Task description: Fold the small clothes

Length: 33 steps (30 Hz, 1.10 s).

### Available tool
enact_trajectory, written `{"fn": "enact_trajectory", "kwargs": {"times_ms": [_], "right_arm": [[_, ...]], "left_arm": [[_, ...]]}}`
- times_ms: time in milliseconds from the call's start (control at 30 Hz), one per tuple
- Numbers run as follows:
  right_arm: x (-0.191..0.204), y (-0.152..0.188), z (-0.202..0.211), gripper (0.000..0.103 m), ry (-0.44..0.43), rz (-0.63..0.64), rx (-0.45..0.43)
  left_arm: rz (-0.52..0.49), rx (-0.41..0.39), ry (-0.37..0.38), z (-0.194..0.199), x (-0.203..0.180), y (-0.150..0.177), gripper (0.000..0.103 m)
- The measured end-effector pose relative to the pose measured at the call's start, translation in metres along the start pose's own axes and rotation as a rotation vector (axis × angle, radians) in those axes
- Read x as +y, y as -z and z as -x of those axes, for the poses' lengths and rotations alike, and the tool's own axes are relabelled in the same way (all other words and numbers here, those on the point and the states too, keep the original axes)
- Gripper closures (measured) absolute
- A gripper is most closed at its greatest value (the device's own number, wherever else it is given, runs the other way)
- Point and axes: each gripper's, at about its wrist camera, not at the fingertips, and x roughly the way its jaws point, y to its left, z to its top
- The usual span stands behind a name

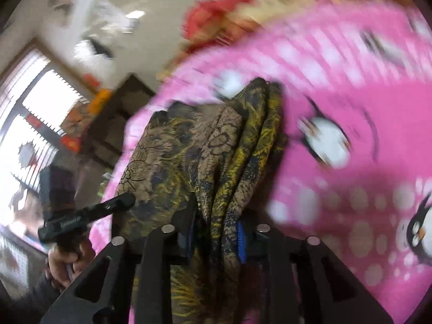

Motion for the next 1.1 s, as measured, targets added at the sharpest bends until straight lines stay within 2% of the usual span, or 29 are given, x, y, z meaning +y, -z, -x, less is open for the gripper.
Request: {"fn": "enact_trajectory", "kwargs": {"times_ms": [67,167,200,267,300,367,400,467,500,567,600,633,667,700,733,767,867,967,1000,1100], "right_arm": [[-0.004,0.0,0.012,0.074,-0.014,-0.045,-0.011],[0.01,0.003,0.044,0.073,0.019,0.006,-0.051],[0.024,0.006,0.056,0.073,0.046,0.068,-0.064],[0.056,0.013,0.074,0.073,0.117,0.217,-0.097],[0.078,0.021,0.08,0.074,0.165,0.31,-0.108],[0.107,0.038,0.08,0.079,0.189,0.422,-0.086],[0.125,0.053,0.076,0.081,0.194,0.5,-0.058],[0.14,0.074,0.065,0.082,0.274,0.592,-0.008],[0.144,0.084,0.055,0.09,0.302,0.608,0.032],[0.14,0.102,0.043,0.098,0.37,0.606,0.076],[0.136,0.108,0.035,0.098,0.41,0.608,0.096],[0.127,0.115,0.027,0.098,0.446,0.614,0.127],[0.112,0.123,0.02,0.097,0.48,0.611,0.157],[0.099,0.126,0.017,0.097,0.467,0.587,0.162],[0.093,0.124,0.021,0.097,0.427,0.56,0.131],[0.088,0.123,0.026,0.097,0.398,0.528,0.133],[0.087,0.112,0.031,0.097,0.372,0.442,0.165],[0.116,0.091,0.044,0.097,0.415,0.502,0.049],[0.123,0.075,0.045,0.096,0.433,0.482,-0.002],[0.128,0.039,0.035,0.094,0.503,0.356,-0.078]], "left_arm": [[-0.002,-0.018,-0.008,0.008,0.002,0.0,0.058],[-0.044,-0.093,-0.054,0.036,0.0,-0.001,0.056],[-0.052,-0.123,-0.057,0.046,-0.003,0.001,0.054],[-0.072,-0.168,-0.047,0.06,-0.012,0.007,0.042],[-0.089,-0.178,-0.041,0.064,-0.019,0.011,0.041],[-0.121,-0.186,-0.042,0.065,-0.037,0.019,0.04],[-0.139,-0.186,-0.017,0.065,-0.044,0.029,0.04],[-0.157,-0.171,-0.027,0.064,-0.054,0.043,0.042],[-0.163,-0.144,-0.01,0.061,-0.058,0.054,0.042],[-0.169,-0.109,-0.023,0.053,-0.06,0.069,0.055],[-0.18,-0.079,-0.078,0.045,-0.059,0.079,0.056],[-0.194,-0.054,-0.113,0.034,-0.056,0.088,0.063],[-0.227,-0.066,-0.125,0.027,-0.054,0.097,0.066],[-0.259,-0.1,-0.127,0.026,-0.054,0.103,0.066],[-0.267,-0.117,-0.124,0.026,-0.054,0.105,0.066],[-0.241,-0.113,-0.114,0.027,-0.053,0.103,0.066],[-0.177,-0.091,-0.114,0.036,-0.057,0.086,0.069],[-0.187,-0.184,-0.126,0.053,-0.067,0.054,0.065],[-0.187,-0.201,-0.137,0.053,-0.071,0.038,0.064],[-0.15,-0.232,-0.178,0.035,-0.075,-0.013,0.063]]}}
